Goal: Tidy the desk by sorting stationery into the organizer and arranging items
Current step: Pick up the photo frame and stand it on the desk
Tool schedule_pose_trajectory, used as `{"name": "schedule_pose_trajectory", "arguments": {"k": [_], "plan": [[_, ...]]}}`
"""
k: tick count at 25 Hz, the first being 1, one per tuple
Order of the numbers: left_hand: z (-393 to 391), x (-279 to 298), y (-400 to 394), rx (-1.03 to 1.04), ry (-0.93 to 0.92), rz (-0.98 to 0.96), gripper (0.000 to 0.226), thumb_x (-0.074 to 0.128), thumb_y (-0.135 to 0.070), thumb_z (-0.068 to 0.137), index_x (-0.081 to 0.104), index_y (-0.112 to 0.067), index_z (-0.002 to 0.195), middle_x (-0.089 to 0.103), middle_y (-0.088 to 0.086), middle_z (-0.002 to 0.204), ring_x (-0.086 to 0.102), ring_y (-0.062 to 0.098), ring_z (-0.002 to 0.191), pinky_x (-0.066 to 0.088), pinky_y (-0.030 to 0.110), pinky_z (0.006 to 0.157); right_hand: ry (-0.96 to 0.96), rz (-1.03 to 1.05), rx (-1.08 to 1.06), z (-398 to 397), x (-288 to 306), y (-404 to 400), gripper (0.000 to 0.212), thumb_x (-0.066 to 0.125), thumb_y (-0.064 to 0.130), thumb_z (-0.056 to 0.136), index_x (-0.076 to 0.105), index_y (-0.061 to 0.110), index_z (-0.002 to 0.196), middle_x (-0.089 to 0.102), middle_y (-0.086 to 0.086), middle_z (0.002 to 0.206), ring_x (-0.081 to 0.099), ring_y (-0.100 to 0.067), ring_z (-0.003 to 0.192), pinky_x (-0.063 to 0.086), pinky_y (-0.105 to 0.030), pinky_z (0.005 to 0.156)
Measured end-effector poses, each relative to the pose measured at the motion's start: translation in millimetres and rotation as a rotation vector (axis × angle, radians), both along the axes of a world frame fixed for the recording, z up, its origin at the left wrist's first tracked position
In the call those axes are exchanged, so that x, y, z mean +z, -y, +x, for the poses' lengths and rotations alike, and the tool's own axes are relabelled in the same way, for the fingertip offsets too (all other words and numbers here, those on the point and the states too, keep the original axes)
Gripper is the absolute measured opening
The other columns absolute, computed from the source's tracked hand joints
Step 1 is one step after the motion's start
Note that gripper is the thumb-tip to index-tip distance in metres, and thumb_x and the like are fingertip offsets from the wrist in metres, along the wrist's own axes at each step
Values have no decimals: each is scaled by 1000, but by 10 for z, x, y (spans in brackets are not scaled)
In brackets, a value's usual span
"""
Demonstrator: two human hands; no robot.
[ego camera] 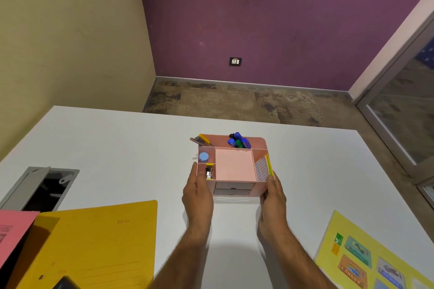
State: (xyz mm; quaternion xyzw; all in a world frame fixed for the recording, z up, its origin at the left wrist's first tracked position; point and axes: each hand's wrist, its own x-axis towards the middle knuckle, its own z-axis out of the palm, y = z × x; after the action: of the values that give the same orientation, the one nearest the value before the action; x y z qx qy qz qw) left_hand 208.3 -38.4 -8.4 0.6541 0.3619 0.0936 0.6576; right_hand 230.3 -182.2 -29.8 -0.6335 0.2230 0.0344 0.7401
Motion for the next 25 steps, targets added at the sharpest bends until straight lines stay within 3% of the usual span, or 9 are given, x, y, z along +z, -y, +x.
{"name": "schedule_pose_trajectory", "arguments": {"k": [4,10,21,25], "plan": [[208,118,-129,41,-24,6,40,38,-54,99,65,-29,116,68,-4,98,63,20,99,55,43,91,-9,-20,17,183,-5,-77,38,39,48,100,50,37,135,61,4,130,53,-19,125,42,-48,109],[646,107,-345,71,-16,69,38,37,-39,101,64,-30,126,68,-1,119,60,21,108,49,41,99,30,-48,39,658,-56,-235,36,38,48,101,53,38,133,63,6,128,57,-15,121,47,-46,105],[1027,-109,-556,51,15,40,36,41,-49,98,66,-32,117,69,-4,110,62,20,106,51,45,98,36,-89,71,1001,-274,-402,42,39,63,89,53,50,126,63,12,126,55,-14,122,47,-49,105],[1033,-199,-604,-71,34,49,55,35,-69,90,55,-39,132,63,-4,129,57,22,120,47,51,104,50,-86,102,946,-228,-409,55,41,73,81,50,49,130,60,11,130,53,-16,126,45,-50,107]]}}
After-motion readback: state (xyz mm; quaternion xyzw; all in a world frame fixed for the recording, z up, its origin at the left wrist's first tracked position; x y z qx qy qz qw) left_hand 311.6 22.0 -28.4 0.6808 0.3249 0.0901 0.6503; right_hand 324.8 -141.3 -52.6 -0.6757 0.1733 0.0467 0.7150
